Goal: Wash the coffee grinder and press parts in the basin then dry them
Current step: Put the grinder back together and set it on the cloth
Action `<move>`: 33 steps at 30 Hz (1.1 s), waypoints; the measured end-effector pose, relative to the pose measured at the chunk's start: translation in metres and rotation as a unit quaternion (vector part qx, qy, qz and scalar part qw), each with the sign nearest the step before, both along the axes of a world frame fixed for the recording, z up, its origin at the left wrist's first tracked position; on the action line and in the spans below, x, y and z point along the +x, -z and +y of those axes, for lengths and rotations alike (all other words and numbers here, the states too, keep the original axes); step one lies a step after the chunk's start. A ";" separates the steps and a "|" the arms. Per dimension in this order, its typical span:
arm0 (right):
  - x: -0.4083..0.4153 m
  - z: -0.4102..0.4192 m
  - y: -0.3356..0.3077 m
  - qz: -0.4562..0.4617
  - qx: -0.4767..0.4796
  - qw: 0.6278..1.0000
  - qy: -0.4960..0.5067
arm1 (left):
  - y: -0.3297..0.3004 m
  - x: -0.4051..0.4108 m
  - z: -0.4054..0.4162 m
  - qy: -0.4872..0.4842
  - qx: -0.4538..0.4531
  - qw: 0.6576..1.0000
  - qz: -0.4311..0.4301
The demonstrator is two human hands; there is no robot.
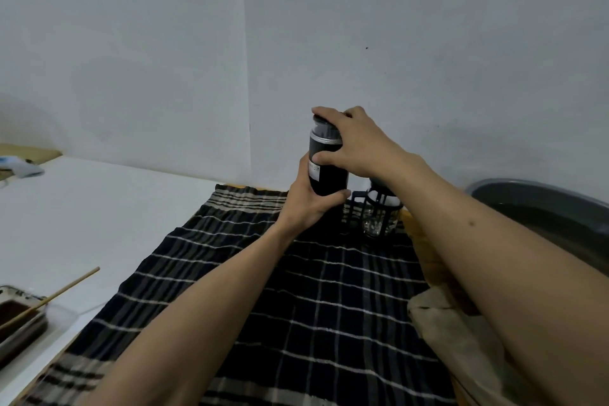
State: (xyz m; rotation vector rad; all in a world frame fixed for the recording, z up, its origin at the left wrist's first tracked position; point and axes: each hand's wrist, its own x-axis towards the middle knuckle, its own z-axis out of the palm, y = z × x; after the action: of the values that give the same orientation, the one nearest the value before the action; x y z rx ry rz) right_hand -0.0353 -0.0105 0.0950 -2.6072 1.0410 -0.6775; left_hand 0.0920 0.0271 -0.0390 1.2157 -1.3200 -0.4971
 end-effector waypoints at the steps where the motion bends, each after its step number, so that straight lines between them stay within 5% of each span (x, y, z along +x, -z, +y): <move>1: -0.002 0.000 -0.001 0.014 0.006 1.000 0.002 | 0.000 0.000 0.001 -0.003 0.012 1.000 -0.009; 11: -0.065 0.054 -0.046 0.046 -0.099 0.994 0.013 | -0.005 0.000 0.040 -0.065 0.168 0.984 0.009; 14: -0.092 0.077 -0.045 0.077 -0.044 0.996 0.024 | 0.000 -0.011 0.076 -0.227 0.095 0.969 -0.019; 16: -0.107 0.091 -0.025 0.175 0.049 0.982 0.051 | -0.003 -0.031 0.105 -0.257 0.037 0.964 -0.057; 21: -0.129 0.107 0.069 0.450 0.103 0.879 0.117 | 0.000 -0.094 0.139 -0.049 0.102 0.972 -0.208; 26: -0.169 0.127 0.081 0.339 0.023 0.932 0.127 | -0.001 -0.135 0.150 0.053 0.158 0.956 -0.241; 33: -0.210 0.150 -0.005 0.198 0.020 0.978 0.060 | -0.025 -0.152 0.152 0.183 0.099 0.975 -0.074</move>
State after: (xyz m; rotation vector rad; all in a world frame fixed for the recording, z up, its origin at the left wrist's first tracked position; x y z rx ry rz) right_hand -0.2455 0.1396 0.0998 -2.7233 1.3125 -0.1538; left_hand -0.0600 0.1790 -0.0136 1.1921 -1.6665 -0.8309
